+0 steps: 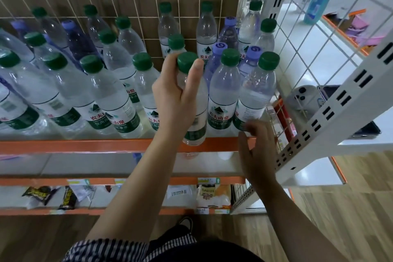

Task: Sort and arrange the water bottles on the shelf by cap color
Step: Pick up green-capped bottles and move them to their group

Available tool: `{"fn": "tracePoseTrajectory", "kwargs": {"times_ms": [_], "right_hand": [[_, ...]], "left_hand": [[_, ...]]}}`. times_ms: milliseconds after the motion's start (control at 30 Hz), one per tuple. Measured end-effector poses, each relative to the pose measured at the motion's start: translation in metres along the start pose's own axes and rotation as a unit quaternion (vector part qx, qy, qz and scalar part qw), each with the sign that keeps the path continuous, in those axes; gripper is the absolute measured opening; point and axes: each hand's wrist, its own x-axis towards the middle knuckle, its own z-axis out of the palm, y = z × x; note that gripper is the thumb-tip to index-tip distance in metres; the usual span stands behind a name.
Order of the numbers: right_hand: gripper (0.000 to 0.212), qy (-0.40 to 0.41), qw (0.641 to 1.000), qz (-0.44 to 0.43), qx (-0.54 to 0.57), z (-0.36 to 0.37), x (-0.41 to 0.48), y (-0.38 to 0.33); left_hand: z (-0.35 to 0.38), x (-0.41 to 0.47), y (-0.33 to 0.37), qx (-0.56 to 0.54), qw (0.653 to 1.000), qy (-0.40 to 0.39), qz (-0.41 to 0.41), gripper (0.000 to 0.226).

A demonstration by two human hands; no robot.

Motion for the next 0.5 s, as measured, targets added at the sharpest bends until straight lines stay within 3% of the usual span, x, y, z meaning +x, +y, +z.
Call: {"fn": "tracePoseTrajectory", "kwargs": {"times_ms": [233,500], "right_hand": [[0.010,-0.098,0.995,0.003,-0.009,0.006,-0.006,0.006],[0.007,-0.118,0.993,-0.003,-0.025,0.007,-0.007,0.001]], "left_hand": [[0.012,0.007,-0.012,0.017,1.000,-0.020,0.002,0.031],[0.012,0.012,-0.025,0.068,0.996,-0.063,-0.020,0.016]]}}
